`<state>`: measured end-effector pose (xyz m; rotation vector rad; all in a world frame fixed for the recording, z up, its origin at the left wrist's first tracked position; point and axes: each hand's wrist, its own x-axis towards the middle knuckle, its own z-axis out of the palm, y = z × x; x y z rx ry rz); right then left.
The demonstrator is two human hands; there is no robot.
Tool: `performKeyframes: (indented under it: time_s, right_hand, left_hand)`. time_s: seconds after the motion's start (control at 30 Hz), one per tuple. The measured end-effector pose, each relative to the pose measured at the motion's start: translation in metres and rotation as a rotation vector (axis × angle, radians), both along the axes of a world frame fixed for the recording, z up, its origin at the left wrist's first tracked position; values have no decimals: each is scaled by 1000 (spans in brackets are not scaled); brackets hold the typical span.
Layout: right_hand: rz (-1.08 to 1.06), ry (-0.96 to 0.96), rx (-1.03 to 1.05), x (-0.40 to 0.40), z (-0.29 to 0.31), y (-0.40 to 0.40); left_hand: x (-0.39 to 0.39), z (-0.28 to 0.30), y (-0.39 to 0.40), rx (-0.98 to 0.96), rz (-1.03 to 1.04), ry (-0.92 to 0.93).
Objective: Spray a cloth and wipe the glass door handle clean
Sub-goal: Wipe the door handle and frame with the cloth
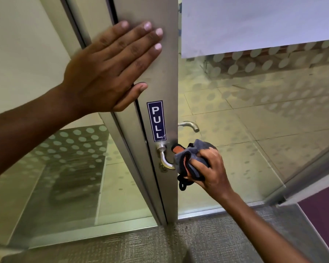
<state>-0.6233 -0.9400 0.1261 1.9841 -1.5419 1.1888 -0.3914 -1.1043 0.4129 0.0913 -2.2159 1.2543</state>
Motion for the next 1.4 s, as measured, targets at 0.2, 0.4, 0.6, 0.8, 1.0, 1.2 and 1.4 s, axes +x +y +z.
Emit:
performKeyframes:
  time_s: [0.2,0.4,0.6,0.8,1.0,1.2,1.4]
  right_hand:
    - [-136,-409,-5,31,-14,8]
    - [-218,-945,-41,69,-3,10]
    - [-240,-1598,-21,97,25,4]
    - [-242,-1903,-49,91,50,-13]
    - [-297,-1995,-8,79,63,-14]
    - [-349,-1943,-29,81,64,-12]
    - [-459,-1877,-153,99,61,-20]
  left_hand:
    - [0,0,0,2,-4,-2]
    - [1,0,-1,6,-8,2]
    - [0,0,0,7,-23,3]
    - [0,-1,1,13,-33,16]
    - [1,1,0,10,-32,5]
    - [2,1,2,21,-52,2]
    - [1,2,0,30,-71,-9]
